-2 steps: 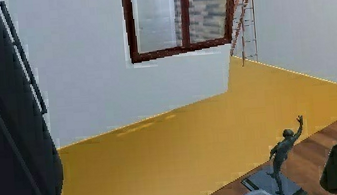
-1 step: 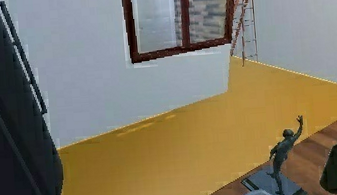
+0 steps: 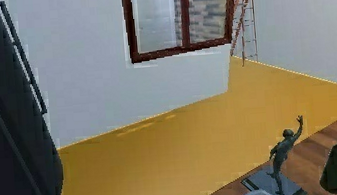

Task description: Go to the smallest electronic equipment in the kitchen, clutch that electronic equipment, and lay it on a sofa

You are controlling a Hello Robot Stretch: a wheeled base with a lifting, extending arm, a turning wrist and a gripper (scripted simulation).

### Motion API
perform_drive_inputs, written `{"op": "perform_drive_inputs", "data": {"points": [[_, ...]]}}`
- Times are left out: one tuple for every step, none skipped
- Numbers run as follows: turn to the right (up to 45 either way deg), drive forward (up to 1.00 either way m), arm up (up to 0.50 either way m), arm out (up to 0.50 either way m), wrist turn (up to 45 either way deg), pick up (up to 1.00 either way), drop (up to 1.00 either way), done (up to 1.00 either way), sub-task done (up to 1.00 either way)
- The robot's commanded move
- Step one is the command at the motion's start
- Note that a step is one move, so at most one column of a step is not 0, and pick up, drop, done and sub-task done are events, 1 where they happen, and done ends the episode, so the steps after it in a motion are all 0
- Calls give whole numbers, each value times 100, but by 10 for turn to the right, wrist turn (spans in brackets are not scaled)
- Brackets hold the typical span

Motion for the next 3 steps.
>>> {"op": "perform_drive_inputs", "data": {"points": [[0, 0, -30, 0, 0, 0, 0, 0, 0], [0, 0, 0, 0, 0, 100, 0, 0, 0], [0, 0, 10, 0, 0, 0, 0, 0, 0]]}}
